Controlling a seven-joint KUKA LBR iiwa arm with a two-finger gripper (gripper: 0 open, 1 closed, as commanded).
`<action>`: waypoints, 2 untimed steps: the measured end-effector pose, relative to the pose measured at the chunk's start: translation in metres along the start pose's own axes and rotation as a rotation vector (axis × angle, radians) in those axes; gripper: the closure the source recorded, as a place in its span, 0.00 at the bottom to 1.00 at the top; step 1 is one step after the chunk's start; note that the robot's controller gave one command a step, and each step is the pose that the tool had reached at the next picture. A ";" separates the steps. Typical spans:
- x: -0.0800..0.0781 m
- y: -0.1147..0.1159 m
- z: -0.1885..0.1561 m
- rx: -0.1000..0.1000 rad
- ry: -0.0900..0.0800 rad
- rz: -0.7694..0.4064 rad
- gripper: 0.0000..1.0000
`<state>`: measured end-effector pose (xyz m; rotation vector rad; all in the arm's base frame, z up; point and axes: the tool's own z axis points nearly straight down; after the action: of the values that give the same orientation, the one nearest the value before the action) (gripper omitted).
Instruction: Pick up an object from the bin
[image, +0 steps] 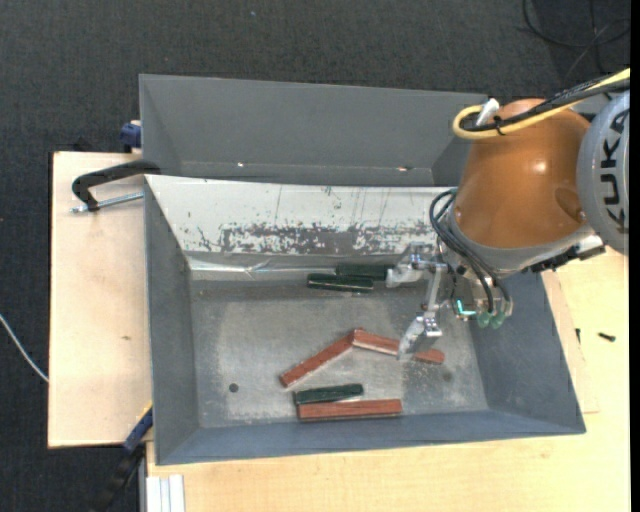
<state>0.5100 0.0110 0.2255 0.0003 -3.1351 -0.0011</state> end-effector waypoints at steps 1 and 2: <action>-0.001 0.000 -0.003 0.000 -0.007 0.000 0.00; -0.025 -0.002 0.048 -0.003 -0.014 0.261 0.00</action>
Offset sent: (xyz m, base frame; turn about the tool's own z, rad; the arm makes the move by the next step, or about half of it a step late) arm 0.0305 -0.0027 -0.0724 0.3500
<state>0.5351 0.0093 0.1769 -0.4090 -3.1219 -0.0038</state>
